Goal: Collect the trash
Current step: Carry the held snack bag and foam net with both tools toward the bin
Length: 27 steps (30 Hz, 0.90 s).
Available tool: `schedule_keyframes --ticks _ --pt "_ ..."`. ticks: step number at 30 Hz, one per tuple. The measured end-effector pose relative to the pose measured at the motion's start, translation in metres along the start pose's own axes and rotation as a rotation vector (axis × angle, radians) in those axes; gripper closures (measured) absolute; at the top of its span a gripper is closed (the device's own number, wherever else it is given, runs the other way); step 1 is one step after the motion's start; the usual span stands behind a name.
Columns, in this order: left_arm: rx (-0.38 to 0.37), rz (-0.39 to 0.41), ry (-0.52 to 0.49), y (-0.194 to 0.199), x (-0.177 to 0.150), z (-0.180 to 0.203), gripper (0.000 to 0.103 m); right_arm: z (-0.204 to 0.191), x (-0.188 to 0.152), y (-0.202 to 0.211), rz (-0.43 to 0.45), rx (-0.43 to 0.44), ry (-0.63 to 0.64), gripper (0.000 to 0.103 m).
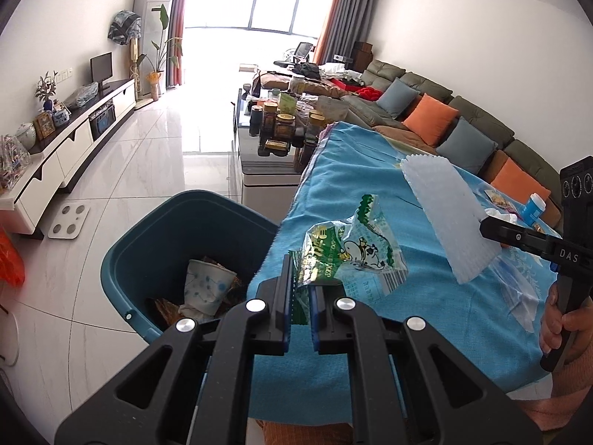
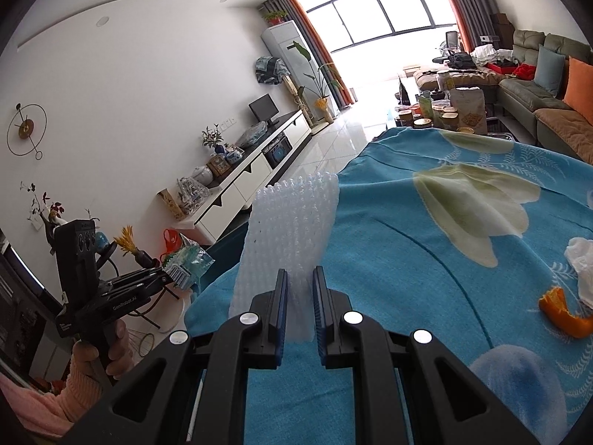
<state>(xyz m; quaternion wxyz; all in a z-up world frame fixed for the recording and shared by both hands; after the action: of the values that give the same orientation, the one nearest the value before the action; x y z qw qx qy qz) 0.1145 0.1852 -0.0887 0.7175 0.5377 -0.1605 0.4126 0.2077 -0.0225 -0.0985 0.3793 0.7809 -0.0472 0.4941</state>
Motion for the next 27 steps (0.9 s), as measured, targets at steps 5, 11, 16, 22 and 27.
schedule_keyframes --ticks 5,11,16,22,27 --pt "0.035 0.013 0.022 0.003 0.004 -0.015 0.095 -0.013 0.006 -0.015 -0.015 0.03 0.024 0.091" --pt "0.071 0.022 0.05 0.004 0.008 -0.036 0.095 -0.031 0.013 -0.033 -0.041 0.065 0.062 0.091" --pt "0.102 0.023 0.061 0.002 0.011 -0.049 0.095 -0.045 0.021 -0.05 -0.057 0.085 0.092 0.091" --pt "0.138 0.017 0.077 -0.003 0.011 -0.065 0.095 -0.055 0.028 -0.069 -0.081 0.102 0.114 0.091" --pt "0.156 0.006 0.092 -0.009 0.013 -0.073 0.095 -0.061 0.033 -0.083 -0.098 0.109 0.121 0.091"
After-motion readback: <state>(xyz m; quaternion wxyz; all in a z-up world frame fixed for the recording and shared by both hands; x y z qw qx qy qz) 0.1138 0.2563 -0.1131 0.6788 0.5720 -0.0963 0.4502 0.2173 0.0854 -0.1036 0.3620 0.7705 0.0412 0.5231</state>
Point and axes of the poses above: each gripper's, at about its wrist camera, not at the fingertips, and y roughly against the way its jaws point, z to its right, x to its top, the point moved 7 cm from there along -y, roughly the way its jaws point, and after that the axes turned 15 degrees about y, right-handed, at the moved point
